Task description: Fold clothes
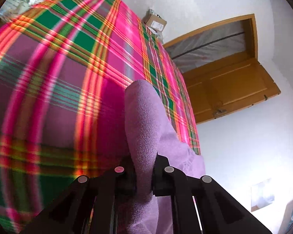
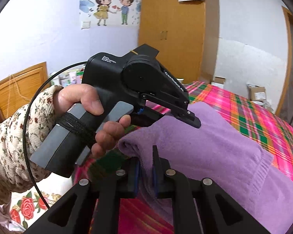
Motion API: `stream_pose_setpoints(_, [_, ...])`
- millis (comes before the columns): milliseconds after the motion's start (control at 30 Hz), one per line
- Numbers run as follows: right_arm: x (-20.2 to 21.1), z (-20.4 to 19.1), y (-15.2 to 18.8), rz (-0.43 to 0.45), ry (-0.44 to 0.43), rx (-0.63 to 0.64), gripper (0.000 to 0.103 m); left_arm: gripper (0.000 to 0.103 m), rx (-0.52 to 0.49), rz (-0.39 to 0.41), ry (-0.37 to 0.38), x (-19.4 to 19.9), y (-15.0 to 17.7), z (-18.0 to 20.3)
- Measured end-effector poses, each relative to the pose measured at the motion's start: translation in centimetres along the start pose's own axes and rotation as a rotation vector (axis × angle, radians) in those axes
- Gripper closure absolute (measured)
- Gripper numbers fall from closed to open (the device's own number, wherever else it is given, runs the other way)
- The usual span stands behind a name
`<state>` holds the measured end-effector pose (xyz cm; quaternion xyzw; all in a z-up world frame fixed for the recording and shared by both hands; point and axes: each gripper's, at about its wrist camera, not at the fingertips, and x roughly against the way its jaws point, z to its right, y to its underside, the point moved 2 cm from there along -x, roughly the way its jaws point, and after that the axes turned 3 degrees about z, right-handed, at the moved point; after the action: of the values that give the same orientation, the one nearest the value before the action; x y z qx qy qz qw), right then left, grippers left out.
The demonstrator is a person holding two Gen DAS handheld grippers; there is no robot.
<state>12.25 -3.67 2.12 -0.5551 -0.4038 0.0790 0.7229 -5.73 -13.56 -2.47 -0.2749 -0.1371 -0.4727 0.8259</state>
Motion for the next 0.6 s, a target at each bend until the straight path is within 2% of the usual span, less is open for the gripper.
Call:
stream_pose_setpoints(367, [-3.2,-2.5,-1.4,-0.019,-0.138,0.012,0.092,0.093,0.047,0.066,-0.067,4.4,-0.4,-3.7])
stream_pose_setpoints(467, [-3.3,-3.1,-1.1,-0.04,-0.151,0.001,0.092,0.093,0.052,0.058,-0.076,4.3,-0.4,-4.1])
stream_pose_setpoints(600, [-5.6,-1.7,-1.1,-0.078,-0.164,-0.013,0.091,0.092,0.057,0.048,-0.101,4.0,0.0,-4.6])
